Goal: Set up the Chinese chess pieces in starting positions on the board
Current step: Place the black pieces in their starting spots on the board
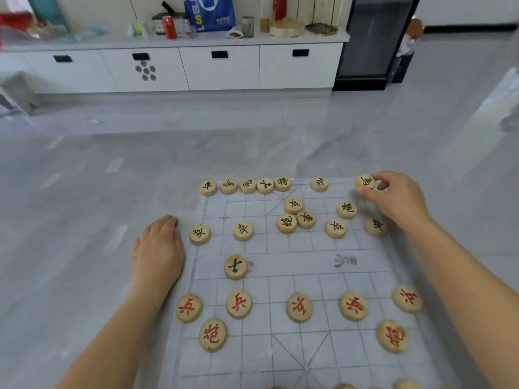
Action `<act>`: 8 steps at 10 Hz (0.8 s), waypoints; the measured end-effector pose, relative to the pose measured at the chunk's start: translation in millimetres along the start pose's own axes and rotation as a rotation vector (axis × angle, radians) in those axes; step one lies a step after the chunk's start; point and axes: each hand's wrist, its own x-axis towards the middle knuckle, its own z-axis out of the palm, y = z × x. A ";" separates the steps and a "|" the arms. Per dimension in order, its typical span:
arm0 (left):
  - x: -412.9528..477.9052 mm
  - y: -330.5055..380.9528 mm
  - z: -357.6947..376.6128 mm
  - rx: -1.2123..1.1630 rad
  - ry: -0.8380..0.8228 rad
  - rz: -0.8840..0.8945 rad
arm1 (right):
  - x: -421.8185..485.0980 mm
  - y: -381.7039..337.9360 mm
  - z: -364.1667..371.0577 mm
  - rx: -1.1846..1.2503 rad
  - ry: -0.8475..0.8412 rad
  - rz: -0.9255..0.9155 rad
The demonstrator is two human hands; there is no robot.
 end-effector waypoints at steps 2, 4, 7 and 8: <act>1.2 -0.6 0.4 0.015 -0.007 0.002 | 21.3 4.2 10.0 -0.033 -0.080 0.034; 1.4 0.3 0.2 0.026 0.003 -0.004 | 33.4 -20.0 32.6 -0.112 -0.075 -0.041; 1.9 0.8 1.4 0.028 0.016 0.000 | 30.5 -14.7 36.2 -0.246 -0.106 -0.060; 1.2 1.5 0.6 0.021 0.021 -0.001 | 18.5 -16.9 25.7 -0.120 -0.113 -0.041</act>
